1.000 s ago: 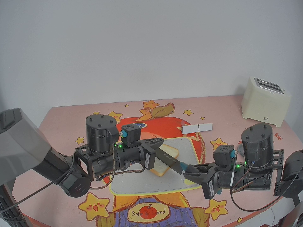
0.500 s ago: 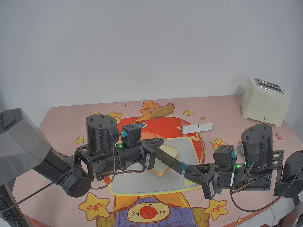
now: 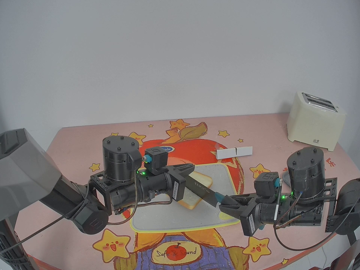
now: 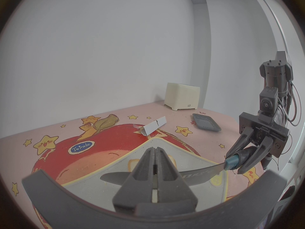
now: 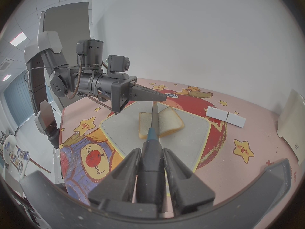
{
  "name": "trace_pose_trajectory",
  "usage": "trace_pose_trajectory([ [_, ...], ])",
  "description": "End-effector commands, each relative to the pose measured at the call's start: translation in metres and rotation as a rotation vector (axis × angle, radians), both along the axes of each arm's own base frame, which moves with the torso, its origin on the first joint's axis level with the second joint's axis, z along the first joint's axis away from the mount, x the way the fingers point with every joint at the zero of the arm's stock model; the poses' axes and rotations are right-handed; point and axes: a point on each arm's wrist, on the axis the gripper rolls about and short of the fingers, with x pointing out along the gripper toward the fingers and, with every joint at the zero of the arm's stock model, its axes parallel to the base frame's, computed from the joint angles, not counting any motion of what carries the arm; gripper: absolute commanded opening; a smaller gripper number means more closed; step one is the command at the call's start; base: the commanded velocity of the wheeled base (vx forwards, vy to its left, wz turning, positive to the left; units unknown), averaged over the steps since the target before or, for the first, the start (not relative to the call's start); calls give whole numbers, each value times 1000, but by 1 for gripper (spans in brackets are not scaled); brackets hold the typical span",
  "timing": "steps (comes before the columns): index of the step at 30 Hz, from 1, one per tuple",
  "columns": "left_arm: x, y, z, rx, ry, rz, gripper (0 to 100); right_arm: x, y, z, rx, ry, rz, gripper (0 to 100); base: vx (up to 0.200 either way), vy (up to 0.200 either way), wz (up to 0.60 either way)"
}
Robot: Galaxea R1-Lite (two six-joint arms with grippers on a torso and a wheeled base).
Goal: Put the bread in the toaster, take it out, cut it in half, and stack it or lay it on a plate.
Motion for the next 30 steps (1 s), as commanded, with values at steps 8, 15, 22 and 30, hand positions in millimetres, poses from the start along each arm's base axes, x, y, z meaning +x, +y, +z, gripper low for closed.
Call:
trace_pose_trajectory([
  [8,-1,2,-2,5,7,2,0,2,-1,2,8,-7,-10,0,0,0,0],
  [15,0,0,-5,11,14,1,0,3,-1,2,21,-20,-12,0,0,0,0],
  [22,1,0,-4,9,10,1,0,3,-1,0,16,-15,-12,0,0,0,0],
  [30,1,-1,-3,5,7,-1,0,3,-1,-1,8,-9,-11,0,0,0,0],
])
